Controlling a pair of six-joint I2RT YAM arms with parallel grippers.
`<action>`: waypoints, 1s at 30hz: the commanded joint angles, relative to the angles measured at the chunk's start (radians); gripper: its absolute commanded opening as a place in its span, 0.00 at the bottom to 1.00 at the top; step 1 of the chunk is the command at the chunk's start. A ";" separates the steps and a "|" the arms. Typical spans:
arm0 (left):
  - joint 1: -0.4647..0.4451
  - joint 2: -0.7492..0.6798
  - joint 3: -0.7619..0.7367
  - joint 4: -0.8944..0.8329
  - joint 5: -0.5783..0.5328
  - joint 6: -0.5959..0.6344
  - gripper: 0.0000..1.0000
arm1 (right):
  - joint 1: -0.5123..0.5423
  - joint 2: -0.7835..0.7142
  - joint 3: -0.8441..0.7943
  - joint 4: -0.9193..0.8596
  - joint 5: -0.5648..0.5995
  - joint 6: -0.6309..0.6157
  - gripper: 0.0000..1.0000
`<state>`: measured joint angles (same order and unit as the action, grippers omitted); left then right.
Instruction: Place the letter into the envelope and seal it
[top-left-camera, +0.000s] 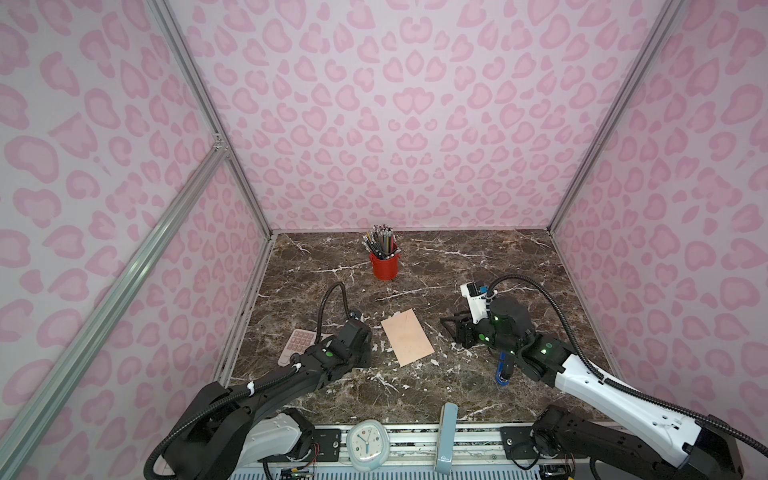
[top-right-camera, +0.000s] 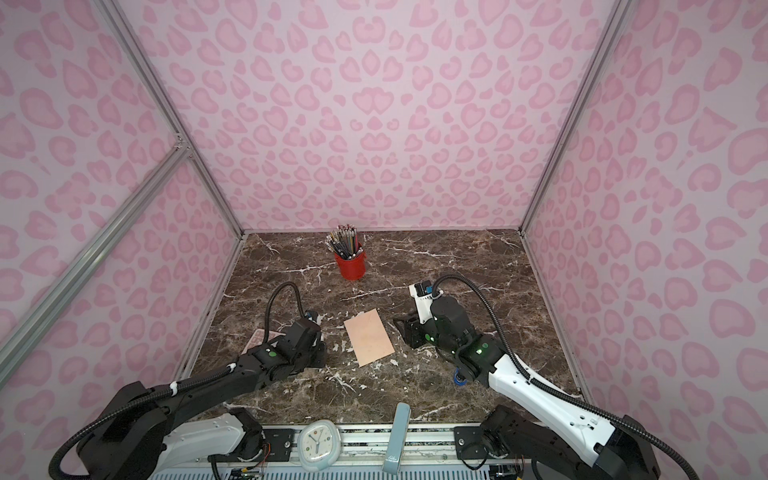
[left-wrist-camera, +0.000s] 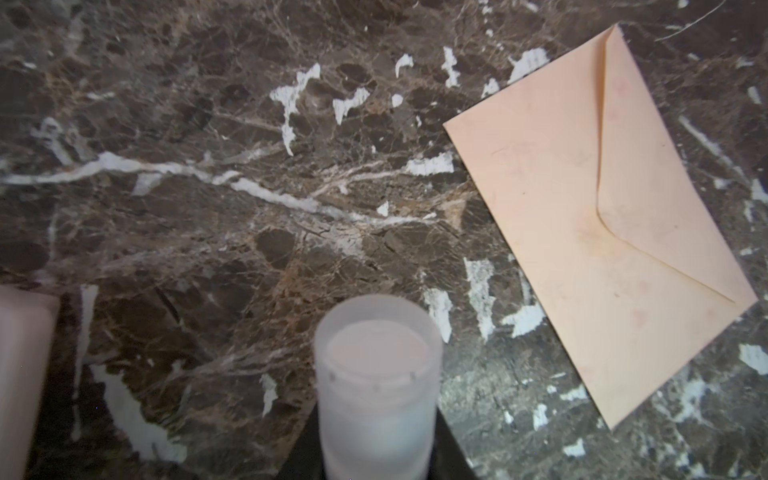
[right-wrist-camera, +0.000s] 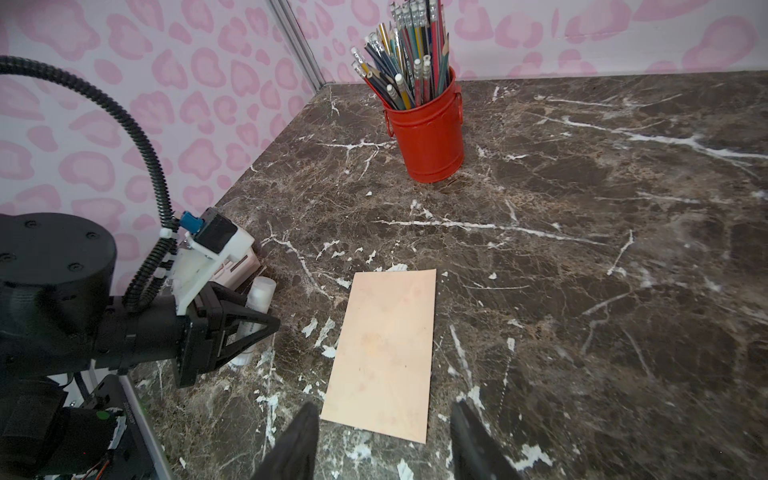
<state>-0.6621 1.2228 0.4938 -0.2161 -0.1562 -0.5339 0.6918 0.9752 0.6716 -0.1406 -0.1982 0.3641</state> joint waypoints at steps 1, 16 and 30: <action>0.005 0.042 0.025 -0.024 0.014 -0.026 0.10 | 0.001 -0.007 -0.010 0.017 0.019 -0.004 0.53; 0.012 0.137 0.056 -0.046 -0.020 -0.065 0.42 | -0.004 -0.001 0.002 0.008 0.026 -0.027 0.53; 0.012 0.081 0.085 -0.015 0.048 -0.039 0.59 | -0.007 0.011 0.017 0.004 0.028 -0.042 0.54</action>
<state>-0.6498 1.3308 0.5632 -0.2375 -0.1379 -0.5892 0.6853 0.9806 0.6823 -0.1482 -0.1825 0.3386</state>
